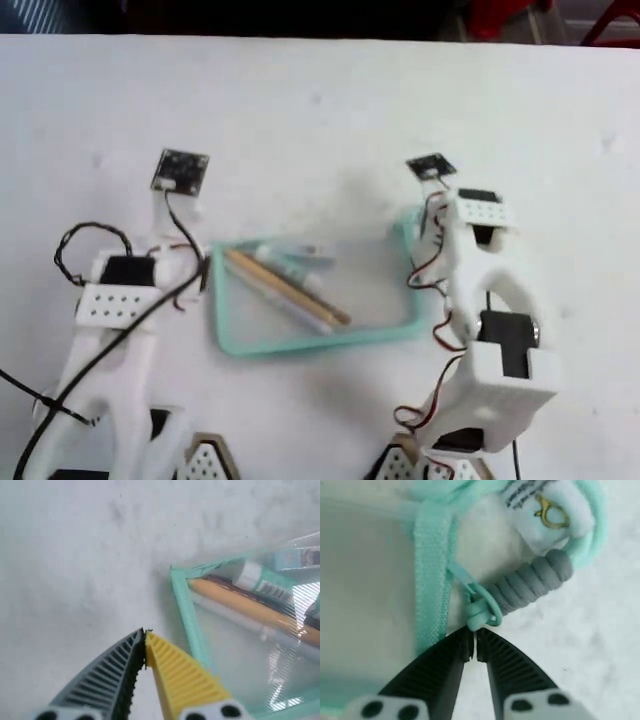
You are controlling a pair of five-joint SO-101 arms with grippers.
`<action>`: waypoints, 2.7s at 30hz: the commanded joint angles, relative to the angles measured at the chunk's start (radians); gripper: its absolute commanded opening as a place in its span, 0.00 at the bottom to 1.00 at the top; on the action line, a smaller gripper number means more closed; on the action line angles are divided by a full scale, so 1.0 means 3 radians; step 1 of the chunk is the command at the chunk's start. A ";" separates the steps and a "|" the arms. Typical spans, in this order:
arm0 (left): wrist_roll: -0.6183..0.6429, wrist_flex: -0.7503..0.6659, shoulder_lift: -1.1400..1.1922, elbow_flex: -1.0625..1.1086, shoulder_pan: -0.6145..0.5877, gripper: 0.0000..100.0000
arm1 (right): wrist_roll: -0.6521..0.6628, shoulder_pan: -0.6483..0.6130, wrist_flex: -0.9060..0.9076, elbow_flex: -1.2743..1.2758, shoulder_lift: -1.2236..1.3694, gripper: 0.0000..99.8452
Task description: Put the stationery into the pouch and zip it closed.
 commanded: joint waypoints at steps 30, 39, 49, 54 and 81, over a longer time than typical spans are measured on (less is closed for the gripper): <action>-0.0138 0.1626 -0.0033 -0.3821 0.0023 0.02 | -0.0742 -0.0299 0.1199 -0.1626 -0.3143 0.02; -0.0138 0.2245 -0.0412 -0.5125 0.0023 0.02 | -0.0946 -0.0698 0.1639 -0.2368 -0.3557 0.02; -0.0133 0.2235 -0.1772 -0.4618 0.0028 0.02 | -0.1243 -0.0872 0.1849 -0.2583 -0.4309 0.02; -0.0153 0.2061 -0.2539 -0.4209 0.0028 0.02 | -0.1268 -0.0872 0.1849 -0.2573 -0.4790 0.02; 0.0169 0.2184 -0.4033 -0.3698 -0.0683 0.02 | -0.1437 -0.0565 0.2115 -0.2532 -0.6718 0.02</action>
